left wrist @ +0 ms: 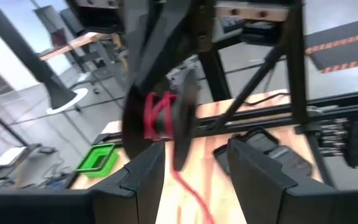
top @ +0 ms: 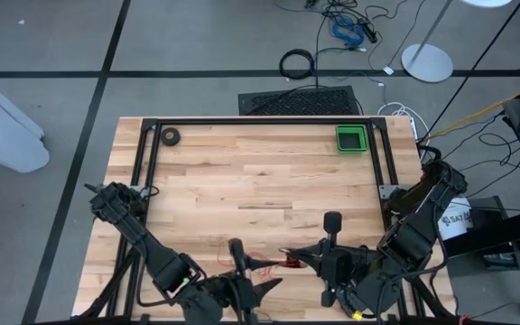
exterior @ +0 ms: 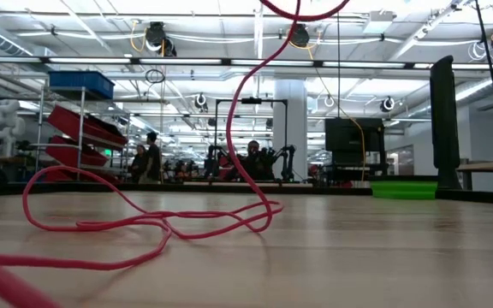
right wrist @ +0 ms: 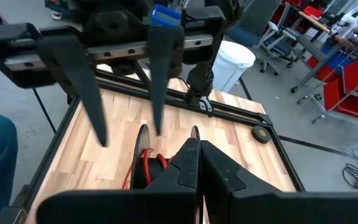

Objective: Coil cords
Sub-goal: Coil the red wire on the black spool

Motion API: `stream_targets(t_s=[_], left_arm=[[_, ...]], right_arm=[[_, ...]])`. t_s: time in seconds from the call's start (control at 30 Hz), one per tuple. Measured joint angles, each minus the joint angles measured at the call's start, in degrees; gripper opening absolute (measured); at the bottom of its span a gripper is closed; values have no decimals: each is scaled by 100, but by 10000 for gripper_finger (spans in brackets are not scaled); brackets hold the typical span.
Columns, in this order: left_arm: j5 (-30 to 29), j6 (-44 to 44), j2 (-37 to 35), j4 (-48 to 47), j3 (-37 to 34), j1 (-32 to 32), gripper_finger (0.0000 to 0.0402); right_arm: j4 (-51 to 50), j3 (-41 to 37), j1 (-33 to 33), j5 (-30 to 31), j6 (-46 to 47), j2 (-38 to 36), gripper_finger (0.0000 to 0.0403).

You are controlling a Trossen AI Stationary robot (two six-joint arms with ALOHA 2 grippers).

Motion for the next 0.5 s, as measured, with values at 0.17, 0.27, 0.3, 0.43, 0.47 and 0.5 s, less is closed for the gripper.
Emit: stream_targets(t_s=[0.17, 0.27, 0.3, 0.43, 0.47, 0.5], left_arm=[[61, 0, 2, 213, -2, -3, 180], [128, 3, 2, 210, -4, -3, 180], [194, 14, 2, 210, -4, 1, 180], [340, 22, 2, 210, -4, 1, 180], [340, 42, 2, 209, -4, 1, 180], [340, 53, 2, 208, -4, 1, 180]], right_arm=[[2, 0, 0, -4, 0, 0, 0], [0, 0, 0, -4, 2, 0, 0], [1, 0, 0, -7, 2, 0, 0], [2, 0, 1, -46, 2, 7, 0], [2, 0, -7, -47, 2, 9, 0], [2, 0, -20, -58, 2, 9, 0]])
